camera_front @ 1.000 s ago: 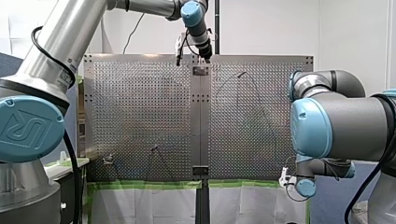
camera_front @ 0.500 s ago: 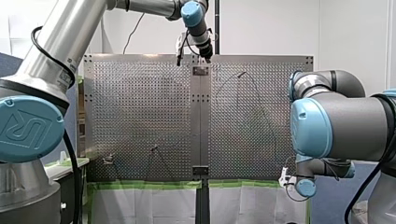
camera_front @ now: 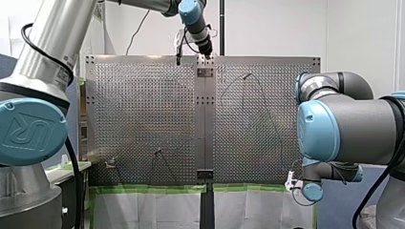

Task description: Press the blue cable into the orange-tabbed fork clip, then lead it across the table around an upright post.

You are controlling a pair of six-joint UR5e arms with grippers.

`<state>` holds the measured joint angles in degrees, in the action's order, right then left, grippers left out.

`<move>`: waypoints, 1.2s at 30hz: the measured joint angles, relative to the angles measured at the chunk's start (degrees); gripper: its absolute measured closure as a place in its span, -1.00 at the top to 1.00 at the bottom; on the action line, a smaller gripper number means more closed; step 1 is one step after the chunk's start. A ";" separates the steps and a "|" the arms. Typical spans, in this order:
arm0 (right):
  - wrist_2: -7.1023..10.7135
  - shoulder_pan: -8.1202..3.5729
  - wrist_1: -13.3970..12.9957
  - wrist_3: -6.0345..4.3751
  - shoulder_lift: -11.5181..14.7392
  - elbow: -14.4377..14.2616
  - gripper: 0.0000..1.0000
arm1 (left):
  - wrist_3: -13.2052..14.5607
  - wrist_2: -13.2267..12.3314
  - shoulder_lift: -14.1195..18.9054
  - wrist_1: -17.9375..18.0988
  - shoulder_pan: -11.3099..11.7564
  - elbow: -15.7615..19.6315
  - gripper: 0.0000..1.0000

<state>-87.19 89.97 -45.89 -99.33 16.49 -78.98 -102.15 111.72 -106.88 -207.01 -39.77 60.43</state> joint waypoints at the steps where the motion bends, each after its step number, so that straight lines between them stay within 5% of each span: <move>1: 0.04 0.02 0.00 0.00 0.00 0.00 -1.00 | -0.07 -0.45 0.48 0.51 0.16 0.48 1.00; 14: 0.25 0.27 0.00 0.00 0.00 0.00 -1.00 | -2.80 -7.73 7.75 7.83 2.24 7.81 1.00; 23: 0.32 0.50 0.00 0.07 0.02 0.00 -1.00 | -7.29 -12.73 8.77 12.85 2.72 12.84 1.00; 36: 0.32 0.74 0.00 0.22 0.01 0.00 -1.00 | -8.23 -12.96 6.34 19.02 3.76 19.03 1.00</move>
<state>-86.87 90.71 -45.89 -99.12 16.50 -78.98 -110.38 98.76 -100.54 -188.00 -36.01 79.46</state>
